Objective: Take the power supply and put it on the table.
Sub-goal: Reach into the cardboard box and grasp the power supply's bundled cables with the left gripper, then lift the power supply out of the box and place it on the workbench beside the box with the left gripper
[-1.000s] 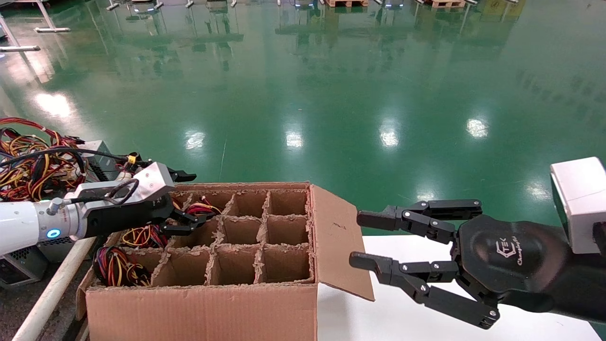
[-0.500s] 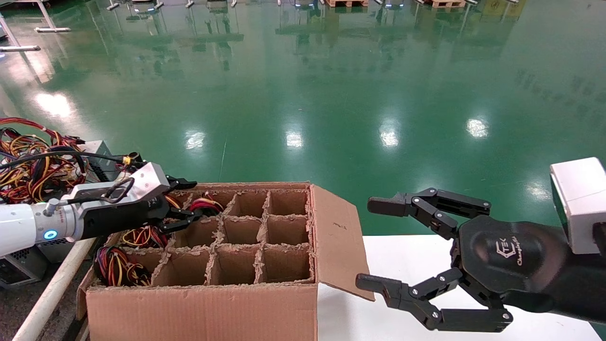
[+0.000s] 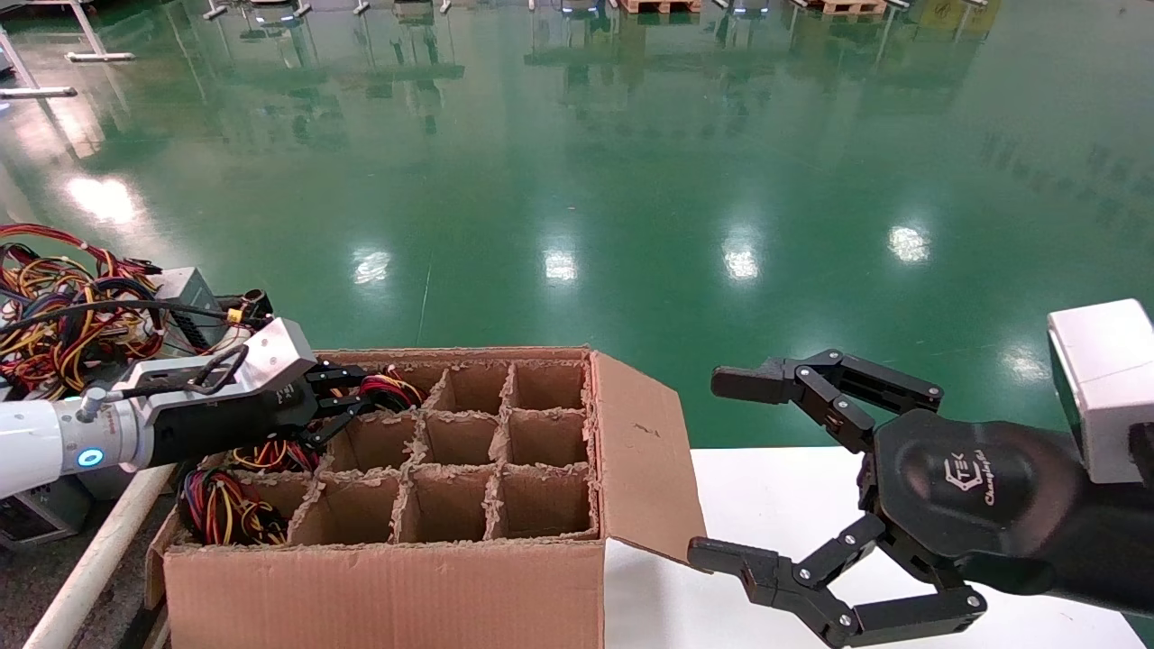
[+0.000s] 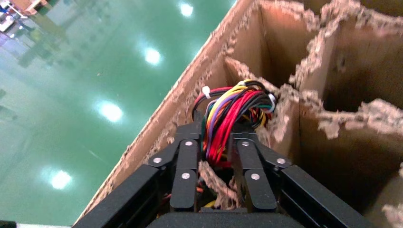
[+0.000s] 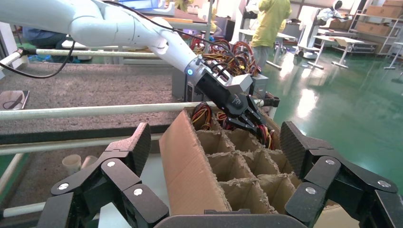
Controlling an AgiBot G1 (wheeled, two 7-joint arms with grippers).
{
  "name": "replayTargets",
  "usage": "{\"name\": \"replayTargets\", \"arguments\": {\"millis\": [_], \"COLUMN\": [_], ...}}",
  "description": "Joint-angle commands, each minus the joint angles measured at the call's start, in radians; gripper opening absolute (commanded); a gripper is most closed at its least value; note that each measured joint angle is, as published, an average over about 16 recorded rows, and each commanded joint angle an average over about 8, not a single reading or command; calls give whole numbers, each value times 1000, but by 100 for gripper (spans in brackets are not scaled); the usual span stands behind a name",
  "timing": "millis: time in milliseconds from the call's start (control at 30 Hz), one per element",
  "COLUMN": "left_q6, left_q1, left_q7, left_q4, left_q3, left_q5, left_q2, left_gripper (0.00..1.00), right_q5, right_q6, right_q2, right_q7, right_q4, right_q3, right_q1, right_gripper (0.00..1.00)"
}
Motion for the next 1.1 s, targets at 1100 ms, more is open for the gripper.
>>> {"name": "replayTargets", "arguments": {"millis": [1100], "left_q6": [86], "left_q1": [-255], "left_q7": [-153], "left_q4": [-45], "left_q3": [-85], "left_q5": [-110], "left_q2": [-163], "left_gripper": [0], "right_q5": [0], "right_q6": [0], "right_q2": [0], "right_q7": [0], "right_q4": [0], "right_q3": [0], "right_q1": [0], "right_gripper": [100]}}
